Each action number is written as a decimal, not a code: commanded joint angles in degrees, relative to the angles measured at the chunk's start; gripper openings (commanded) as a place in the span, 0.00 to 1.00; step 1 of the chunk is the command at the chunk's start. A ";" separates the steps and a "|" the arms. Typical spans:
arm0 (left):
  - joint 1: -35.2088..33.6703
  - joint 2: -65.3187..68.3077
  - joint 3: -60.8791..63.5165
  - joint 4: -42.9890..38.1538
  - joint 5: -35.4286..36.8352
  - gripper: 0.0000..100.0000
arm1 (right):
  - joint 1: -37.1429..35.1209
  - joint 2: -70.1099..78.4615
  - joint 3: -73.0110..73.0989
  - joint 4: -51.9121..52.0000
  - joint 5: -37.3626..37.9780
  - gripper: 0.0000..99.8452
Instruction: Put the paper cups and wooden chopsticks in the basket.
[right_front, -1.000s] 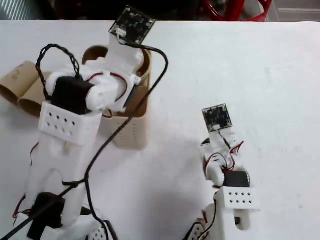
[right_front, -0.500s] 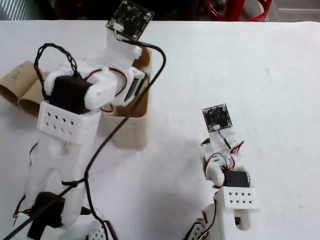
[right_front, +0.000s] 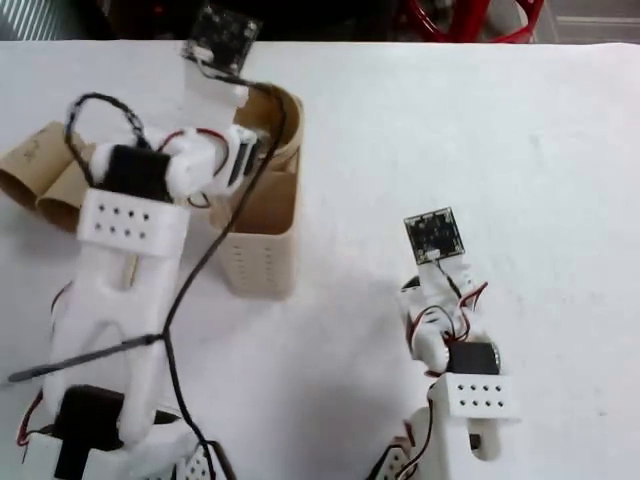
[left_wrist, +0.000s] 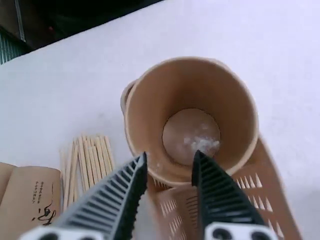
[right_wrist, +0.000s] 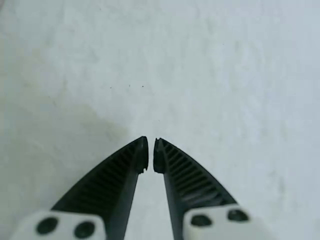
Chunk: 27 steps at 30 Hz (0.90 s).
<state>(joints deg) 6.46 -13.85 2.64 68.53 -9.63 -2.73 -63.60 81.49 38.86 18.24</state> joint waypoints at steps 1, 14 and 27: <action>-0.66 -1.98 3.78 -3.69 -0.35 0.17 | -0.22 -0.84 -1.93 -0.66 0.00 0.04; -5.32 -2.15 -33.05 23.65 -0.18 0.17 | -0.22 -0.84 -1.85 -0.75 0.00 0.04; -22.37 -24.04 -10.81 25.85 -11.43 0.17 | -0.22 -0.84 -1.85 -0.66 0.00 0.04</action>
<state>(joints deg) -14.46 -27.38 -21.45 99.38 -18.51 -2.73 -63.60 81.49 38.86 18.24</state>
